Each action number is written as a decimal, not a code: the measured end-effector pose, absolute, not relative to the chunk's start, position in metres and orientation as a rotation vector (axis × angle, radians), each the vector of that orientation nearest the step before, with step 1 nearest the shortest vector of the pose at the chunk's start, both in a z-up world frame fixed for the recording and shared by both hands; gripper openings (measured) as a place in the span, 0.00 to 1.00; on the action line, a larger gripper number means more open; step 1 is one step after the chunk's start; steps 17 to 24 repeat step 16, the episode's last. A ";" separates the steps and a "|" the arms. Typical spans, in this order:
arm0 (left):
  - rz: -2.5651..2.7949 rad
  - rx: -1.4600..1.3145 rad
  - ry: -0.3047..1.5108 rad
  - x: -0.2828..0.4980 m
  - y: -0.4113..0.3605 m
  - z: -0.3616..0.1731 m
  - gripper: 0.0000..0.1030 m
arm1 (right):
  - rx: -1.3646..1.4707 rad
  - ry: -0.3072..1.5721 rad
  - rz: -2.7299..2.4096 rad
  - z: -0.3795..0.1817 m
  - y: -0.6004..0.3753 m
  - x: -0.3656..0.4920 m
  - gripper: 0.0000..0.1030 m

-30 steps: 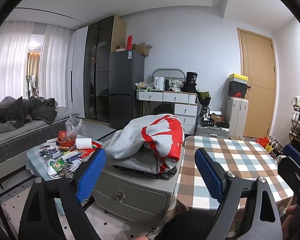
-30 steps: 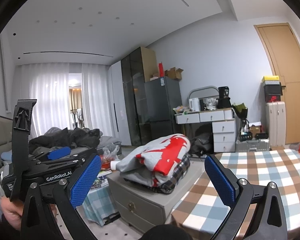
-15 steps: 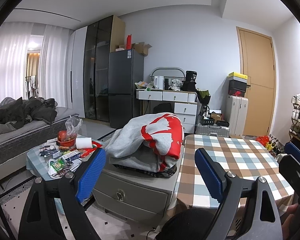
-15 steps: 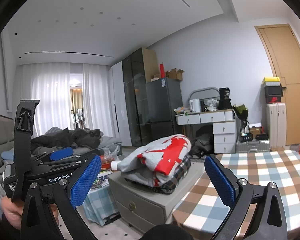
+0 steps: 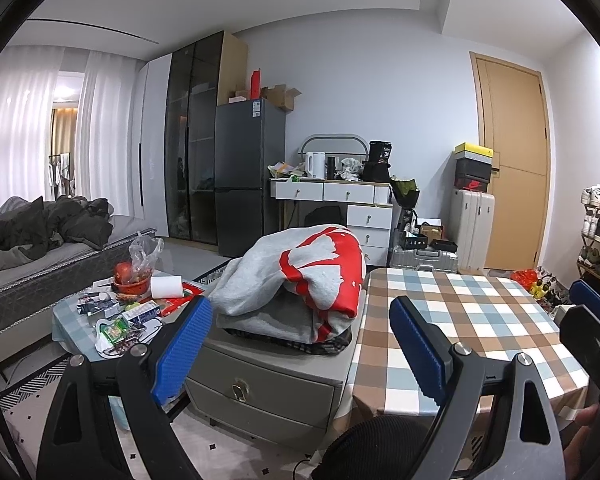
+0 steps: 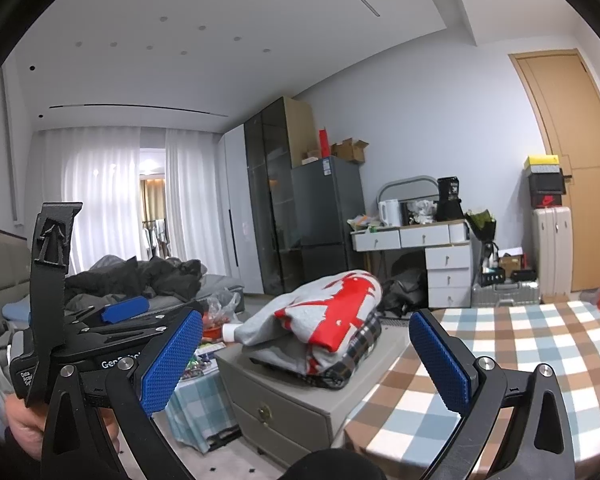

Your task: Fold large clothes

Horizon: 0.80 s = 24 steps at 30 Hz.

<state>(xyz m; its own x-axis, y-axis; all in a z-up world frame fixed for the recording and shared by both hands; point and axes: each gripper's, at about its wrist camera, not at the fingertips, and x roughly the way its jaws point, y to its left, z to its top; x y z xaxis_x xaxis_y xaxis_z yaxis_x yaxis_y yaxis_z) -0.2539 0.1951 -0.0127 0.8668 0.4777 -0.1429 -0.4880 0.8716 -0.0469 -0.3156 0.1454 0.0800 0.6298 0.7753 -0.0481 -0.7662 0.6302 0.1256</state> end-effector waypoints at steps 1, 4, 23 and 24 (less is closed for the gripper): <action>0.507 -0.082 0.129 -0.254 0.195 -0.012 0.85 | 0.096 0.100 0.882 0.080 0.146 -0.315 1.00; 0.502 -0.084 0.131 -0.253 0.195 -0.013 0.85 | 0.097 0.100 0.879 0.081 0.144 -0.314 1.00; 0.512 -0.027 0.176 -0.246 0.185 -0.014 0.85 | 0.116 0.100 0.873 0.084 0.136 -0.312 1.00; 0.512 -0.027 0.176 -0.246 0.185 -0.014 0.85 | 0.116 0.100 0.873 0.084 0.136 -0.312 1.00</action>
